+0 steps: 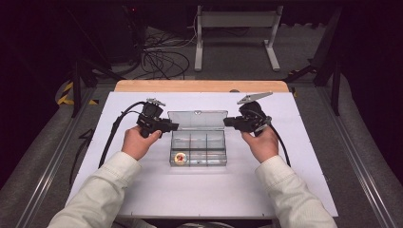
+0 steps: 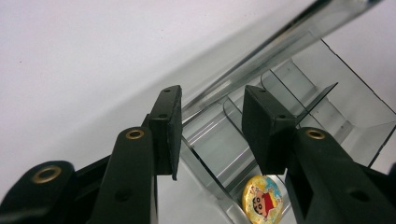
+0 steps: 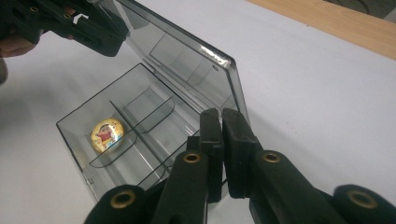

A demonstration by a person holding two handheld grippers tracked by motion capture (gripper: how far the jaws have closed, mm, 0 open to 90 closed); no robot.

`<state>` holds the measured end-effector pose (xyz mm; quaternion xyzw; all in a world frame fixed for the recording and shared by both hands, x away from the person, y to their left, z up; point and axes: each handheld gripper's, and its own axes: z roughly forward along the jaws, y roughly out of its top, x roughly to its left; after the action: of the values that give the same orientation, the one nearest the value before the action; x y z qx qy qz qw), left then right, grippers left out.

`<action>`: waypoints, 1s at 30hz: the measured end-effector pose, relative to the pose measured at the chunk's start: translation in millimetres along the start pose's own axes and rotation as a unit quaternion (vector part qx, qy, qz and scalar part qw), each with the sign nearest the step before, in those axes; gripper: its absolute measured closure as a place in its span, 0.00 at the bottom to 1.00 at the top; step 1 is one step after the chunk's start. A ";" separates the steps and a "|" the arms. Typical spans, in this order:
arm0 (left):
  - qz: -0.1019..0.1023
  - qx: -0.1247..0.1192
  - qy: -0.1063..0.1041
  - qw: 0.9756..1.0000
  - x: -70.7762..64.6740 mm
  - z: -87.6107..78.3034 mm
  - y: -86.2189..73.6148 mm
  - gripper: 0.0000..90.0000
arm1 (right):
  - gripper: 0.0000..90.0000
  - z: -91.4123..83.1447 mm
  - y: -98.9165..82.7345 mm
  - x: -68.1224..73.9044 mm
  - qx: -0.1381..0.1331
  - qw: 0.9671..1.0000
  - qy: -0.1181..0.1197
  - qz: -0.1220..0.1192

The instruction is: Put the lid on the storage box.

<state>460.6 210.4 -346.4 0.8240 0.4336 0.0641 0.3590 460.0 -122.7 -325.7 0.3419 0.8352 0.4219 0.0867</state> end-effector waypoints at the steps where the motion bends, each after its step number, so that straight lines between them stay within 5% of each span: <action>1: -0.001 -0.001 0.001 1.000 0.3 -1.0 -1.1 0.65 | 0.97 -0.6 -0.1 0.6 0.001 1.000 0.001 -0.002; 9: 0.016 -0.002 0.009 1.000 -3.2 -16.7 -15.2 0.73 | 0.97 -3.9 -2.9 5.4 0.010 1.000 0.004 -0.009; 17: 0.042 -0.019 -0.005 0.999 -20.0 -36.1 -24.4 0.88 | 0.97 -7.5 -9.0 14.4 0.020 1.000 0.008 -0.022; 30: 0.069 -0.005 -0.013 0.998 -37.3 -42.4 -37.6 0.90 | 0.97 -14.3 -29.9 26.8 0.031 0.999 0.027 -0.032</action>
<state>394.8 218.5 -331.9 0.8510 0.3707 0.0803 0.3633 418.7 -126.9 -335.7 0.3064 0.8604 0.4017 0.0672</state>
